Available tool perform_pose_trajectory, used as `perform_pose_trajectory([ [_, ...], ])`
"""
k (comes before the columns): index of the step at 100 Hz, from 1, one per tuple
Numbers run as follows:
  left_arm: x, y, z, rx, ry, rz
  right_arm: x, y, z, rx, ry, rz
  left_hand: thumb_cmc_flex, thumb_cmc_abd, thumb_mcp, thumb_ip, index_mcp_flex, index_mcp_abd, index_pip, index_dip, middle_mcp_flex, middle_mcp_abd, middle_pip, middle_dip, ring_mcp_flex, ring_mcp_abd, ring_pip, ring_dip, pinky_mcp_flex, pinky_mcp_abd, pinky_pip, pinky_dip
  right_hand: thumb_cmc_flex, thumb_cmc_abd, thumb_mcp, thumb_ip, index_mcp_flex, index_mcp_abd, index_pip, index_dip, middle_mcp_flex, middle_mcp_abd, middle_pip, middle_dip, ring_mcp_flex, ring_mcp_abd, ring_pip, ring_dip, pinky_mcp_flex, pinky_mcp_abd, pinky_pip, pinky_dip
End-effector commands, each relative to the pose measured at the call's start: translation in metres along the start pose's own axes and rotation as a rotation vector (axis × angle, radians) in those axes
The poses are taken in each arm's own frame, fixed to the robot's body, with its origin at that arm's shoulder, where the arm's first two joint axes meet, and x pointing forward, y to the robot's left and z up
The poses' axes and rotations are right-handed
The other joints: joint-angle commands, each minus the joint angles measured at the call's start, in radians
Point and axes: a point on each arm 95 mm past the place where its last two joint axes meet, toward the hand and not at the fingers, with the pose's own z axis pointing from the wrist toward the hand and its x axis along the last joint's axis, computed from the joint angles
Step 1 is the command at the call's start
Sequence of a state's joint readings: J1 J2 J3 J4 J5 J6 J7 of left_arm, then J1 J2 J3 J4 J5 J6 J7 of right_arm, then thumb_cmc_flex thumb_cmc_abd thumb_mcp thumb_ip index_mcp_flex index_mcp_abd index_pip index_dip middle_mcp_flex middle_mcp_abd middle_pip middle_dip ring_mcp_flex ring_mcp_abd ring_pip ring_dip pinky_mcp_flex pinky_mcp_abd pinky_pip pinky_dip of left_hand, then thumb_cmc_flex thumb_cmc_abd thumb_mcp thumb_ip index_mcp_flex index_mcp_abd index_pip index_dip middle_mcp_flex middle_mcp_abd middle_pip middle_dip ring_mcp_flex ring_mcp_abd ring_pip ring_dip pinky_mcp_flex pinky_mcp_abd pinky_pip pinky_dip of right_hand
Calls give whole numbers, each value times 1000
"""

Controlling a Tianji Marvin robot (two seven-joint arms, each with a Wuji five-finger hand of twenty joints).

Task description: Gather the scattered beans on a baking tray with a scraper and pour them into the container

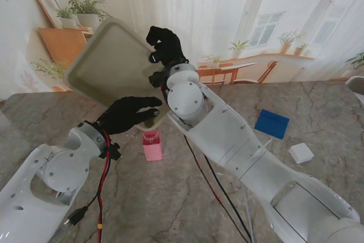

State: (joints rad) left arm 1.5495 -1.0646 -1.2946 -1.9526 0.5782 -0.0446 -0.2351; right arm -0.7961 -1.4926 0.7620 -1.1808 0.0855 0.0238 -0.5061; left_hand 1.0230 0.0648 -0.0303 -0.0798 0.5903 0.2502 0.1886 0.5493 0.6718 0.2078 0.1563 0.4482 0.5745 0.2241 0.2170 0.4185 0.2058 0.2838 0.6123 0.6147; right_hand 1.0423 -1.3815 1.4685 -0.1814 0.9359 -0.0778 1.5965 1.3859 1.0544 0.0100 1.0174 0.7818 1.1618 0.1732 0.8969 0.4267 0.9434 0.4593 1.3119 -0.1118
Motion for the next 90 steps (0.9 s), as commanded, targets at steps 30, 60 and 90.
perform_pose_trajectory([
  [30,-1,3,-1,-6,-4,-12,10,-4,0,12,44,-1,14,0,-12,38,0,3,-6,-12,2,-14,-16,-8,-11,4,-18,-8,-6,1,-7,-7,118,59,102,67,27,-21,46,10,74,-139,149,64,87,-159,230,99,109,-87,395,87],
  [60,-1,3,-1,-7,-1,-10,10,-4,-1,12,55,-2,14,0,-12,38,-1,3,-6,-12,2,-16,-16,-9,-11,2,-18,-8,-6,0,-7,-8,118,60,102,67,27,-21,46,10,74,-139,149,64,87,-159,230,99,110,-86,396,87],
  [90,0,3,0,-10,1,-10,11,-5,-1,14,64,-4,15,-1,-12,38,0,3,-6,-12,3,-14,-16,-9,-10,2,-18,-8,-5,0,-7,-7,118,59,102,67,27,-21,46,10,74,-139,149,64,87,-159,230,99,110,-87,396,87],
])
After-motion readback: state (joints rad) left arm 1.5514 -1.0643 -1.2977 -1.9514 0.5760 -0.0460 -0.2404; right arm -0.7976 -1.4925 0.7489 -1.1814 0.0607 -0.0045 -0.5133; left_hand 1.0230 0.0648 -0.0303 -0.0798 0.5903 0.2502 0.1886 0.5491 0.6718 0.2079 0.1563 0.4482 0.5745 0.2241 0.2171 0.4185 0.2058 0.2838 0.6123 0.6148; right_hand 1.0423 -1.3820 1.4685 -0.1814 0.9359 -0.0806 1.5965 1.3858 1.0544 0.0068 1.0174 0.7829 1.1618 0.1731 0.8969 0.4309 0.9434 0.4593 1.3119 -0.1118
